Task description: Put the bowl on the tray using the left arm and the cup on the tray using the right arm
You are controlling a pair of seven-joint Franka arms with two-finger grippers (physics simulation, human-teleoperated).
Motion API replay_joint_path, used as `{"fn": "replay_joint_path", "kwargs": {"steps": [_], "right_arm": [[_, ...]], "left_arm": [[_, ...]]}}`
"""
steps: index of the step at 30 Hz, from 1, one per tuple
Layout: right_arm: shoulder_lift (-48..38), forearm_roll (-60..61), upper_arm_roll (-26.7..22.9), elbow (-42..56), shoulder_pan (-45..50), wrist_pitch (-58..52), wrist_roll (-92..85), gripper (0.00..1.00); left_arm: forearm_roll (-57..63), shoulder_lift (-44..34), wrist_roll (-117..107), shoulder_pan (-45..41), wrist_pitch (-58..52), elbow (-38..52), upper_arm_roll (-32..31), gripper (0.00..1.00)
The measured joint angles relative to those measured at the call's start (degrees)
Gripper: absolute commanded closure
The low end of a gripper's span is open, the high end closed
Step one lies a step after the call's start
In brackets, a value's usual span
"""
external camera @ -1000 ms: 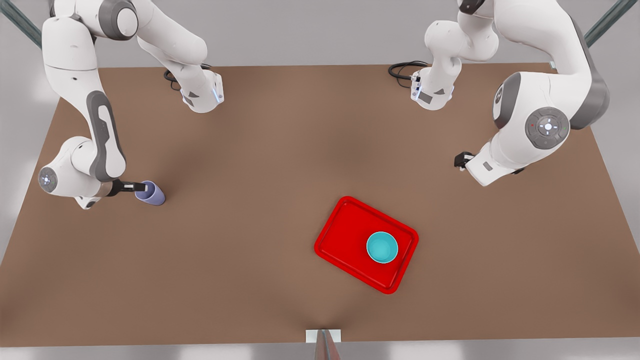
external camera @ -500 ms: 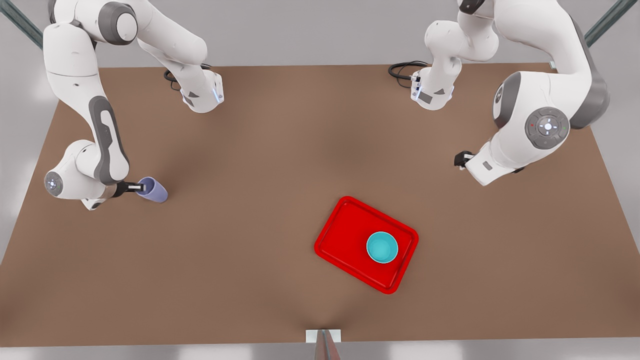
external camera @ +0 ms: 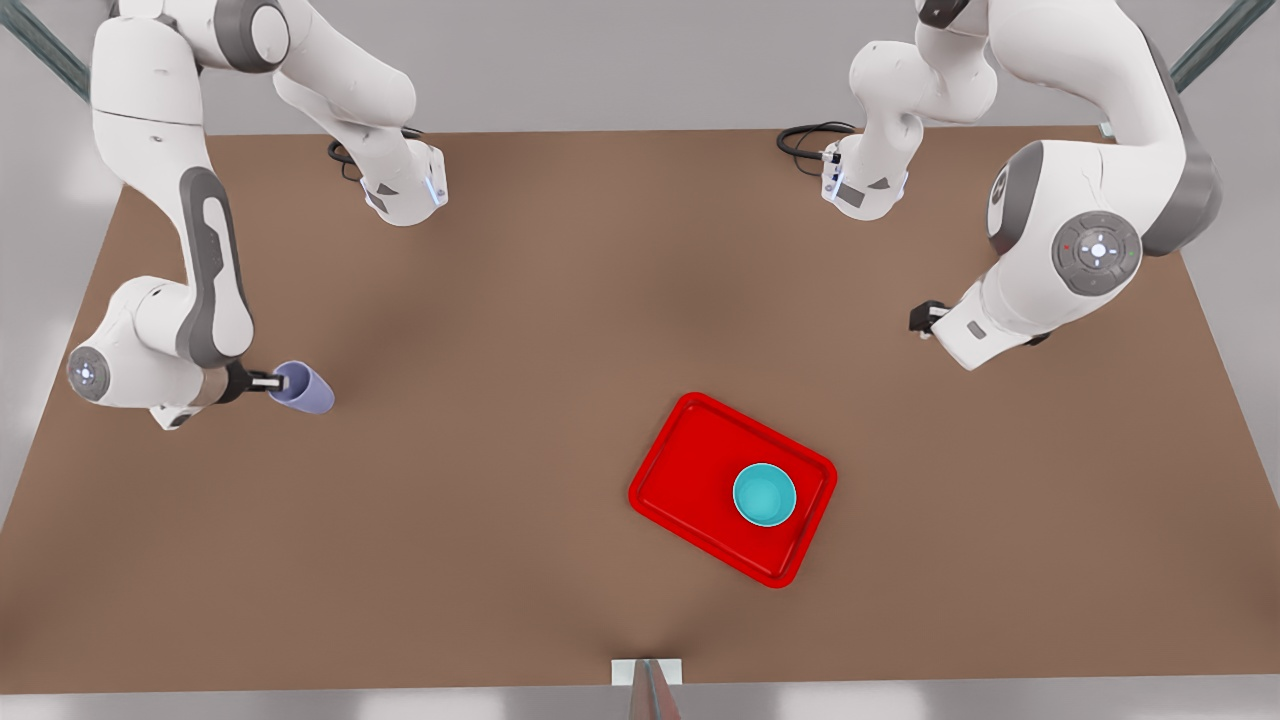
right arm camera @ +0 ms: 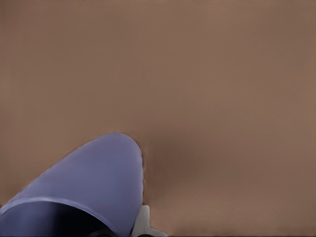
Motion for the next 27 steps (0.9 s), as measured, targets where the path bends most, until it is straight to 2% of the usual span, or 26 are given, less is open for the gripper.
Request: {"fn": "replay_joint_path", "kwargs": {"steps": [4,10,15,18,20,25,27], "right_arm": [[0.5,0.0,1.2,10.0,5.6,-10.1,12.0,0.79],[4.5,0.5,1.5,22.1,21.3,-13.3,35.7,0.79],[16.9,0.0,14.0,40.2,23.6,-14.3,61.2,0.79],[24.4,0.4,14.2,52.1,30.2,-14.2,71.1,0.79],[26.3,0.4,14.2,54.5,32.9,-11.8,72.8,0.79],[33.9,2.4,18.3,58.9,37.2,3.4,80.2,0.79],[35.9,2.5,18.4,60.1,40.2,5.1,81.6,0.79]], "left_arm": [[0.0,0.1,0.1,0.0,0.0,0.0,0.0,0.00],[0.0,0.3,0.0,0.0,0.0,-0.2,0.1,0.00],[-0.1,0.2,0.1,0.0,-0.1,-0.2,0.0,0.00],[-0.1,0.2,0.1,0.0,0.0,0.0,0.0,0.00],[-0.1,0.3,0.1,0.0,0.0,0.0,0.0,0.00],[-0.1,0.3,0.0,0.0,-0.1,0.0,0.1,0.00],[-0.1,0.3,0.0,0.0,-0.1,0.0,0.0,0.00]]}}
